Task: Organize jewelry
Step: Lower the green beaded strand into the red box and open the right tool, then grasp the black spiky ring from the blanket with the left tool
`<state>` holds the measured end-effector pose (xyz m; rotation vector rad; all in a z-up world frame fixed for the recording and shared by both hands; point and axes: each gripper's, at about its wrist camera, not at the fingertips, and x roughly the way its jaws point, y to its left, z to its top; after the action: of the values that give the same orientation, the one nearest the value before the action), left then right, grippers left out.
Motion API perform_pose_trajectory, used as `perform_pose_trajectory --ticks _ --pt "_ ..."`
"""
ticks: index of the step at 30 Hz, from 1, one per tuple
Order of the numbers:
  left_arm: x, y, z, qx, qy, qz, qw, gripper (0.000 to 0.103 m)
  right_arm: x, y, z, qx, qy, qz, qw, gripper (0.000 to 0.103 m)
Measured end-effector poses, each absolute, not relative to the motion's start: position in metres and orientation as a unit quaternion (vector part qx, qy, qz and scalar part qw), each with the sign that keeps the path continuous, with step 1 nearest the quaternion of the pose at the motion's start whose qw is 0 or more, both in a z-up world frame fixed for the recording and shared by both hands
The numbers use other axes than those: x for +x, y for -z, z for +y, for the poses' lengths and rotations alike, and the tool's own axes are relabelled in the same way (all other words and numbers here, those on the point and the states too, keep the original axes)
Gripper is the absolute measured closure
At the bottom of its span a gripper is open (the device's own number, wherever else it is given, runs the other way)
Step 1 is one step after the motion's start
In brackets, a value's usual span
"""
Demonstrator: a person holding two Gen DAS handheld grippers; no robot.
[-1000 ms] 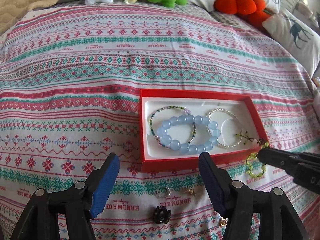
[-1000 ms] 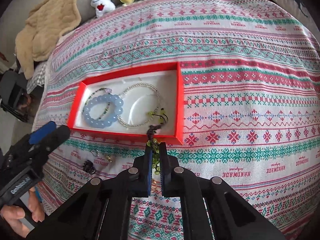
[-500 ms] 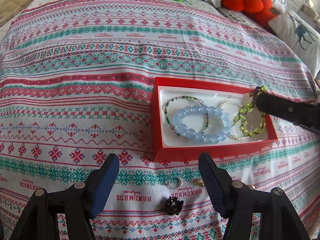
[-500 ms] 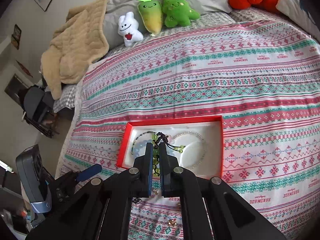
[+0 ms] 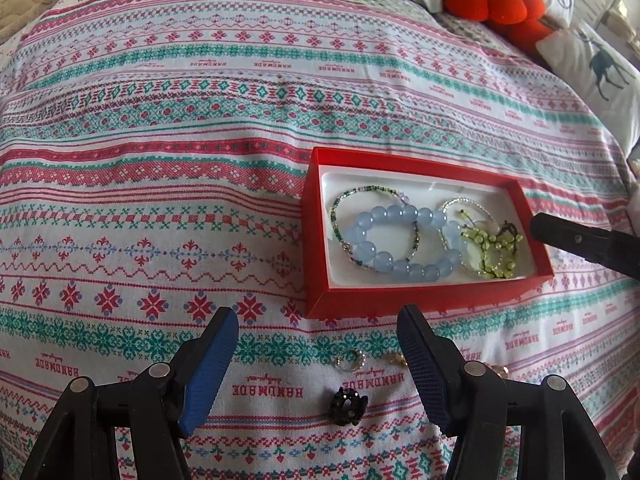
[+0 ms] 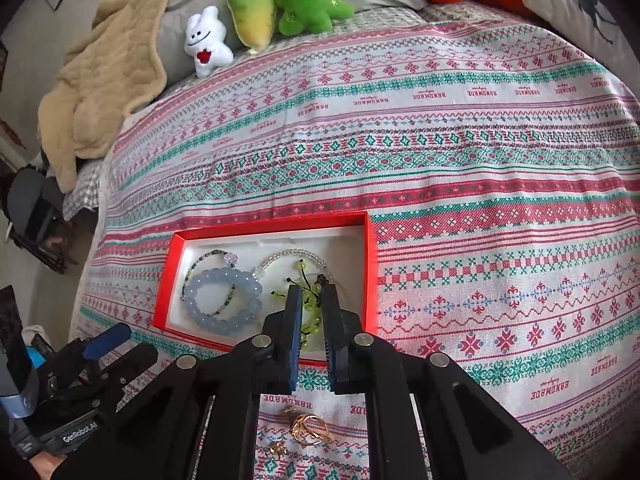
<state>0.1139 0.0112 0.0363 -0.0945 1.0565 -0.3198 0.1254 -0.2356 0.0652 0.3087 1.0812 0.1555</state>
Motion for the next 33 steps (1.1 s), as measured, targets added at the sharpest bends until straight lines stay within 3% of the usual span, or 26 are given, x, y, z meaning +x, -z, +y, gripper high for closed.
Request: perform_pose_trajectory --ticks 2,4,9,15,17,19,33 --pt "0.111 -0.036 0.011 -0.044 0.153 0.503 0.849 0.034 0.118 -0.071 -0.237 0.148 -0.079 0.507 0.845 0.069" --pt "0.106 -0.035 0.011 -0.041 0.152 0.504 0.849 0.034 0.110 -0.075 -0.237 0.144 -0.083 0.504 0.847 0.063" --pt "0.095 -0.031 0.015 -0.028 0.153 0.508 0.847 0.034 0.090 -0.076 -0.234 0.121 -0.087 0.509 0.848 0.061" --pt "0.081 -0.020 0.022 0.000 0.147 0.515 0.844 0.034 0.068 -0.061 -0.230 0.086 -0.085 0.528 0.841 0.049" --pt "0.076 -0.014 0.023 0.012 0.144 0.519 0.842 0.028 0.061 -0.056 -0.227 0.064 -0.080 0.531 0.841 0.045" --pt "0.071 -0.008 0.024 0.021 0.141 0.519 0.843 0.017 0.054 -0.049 -0.225 0.049 -0.077 0.537 0.839 0.043" --pt "0.046 0.028 0.011 0.085 0.152 0.498 0.850 0.010 0.028 0.000 -0.231 -0.034 -0.048 0.564 0.823 0.040"
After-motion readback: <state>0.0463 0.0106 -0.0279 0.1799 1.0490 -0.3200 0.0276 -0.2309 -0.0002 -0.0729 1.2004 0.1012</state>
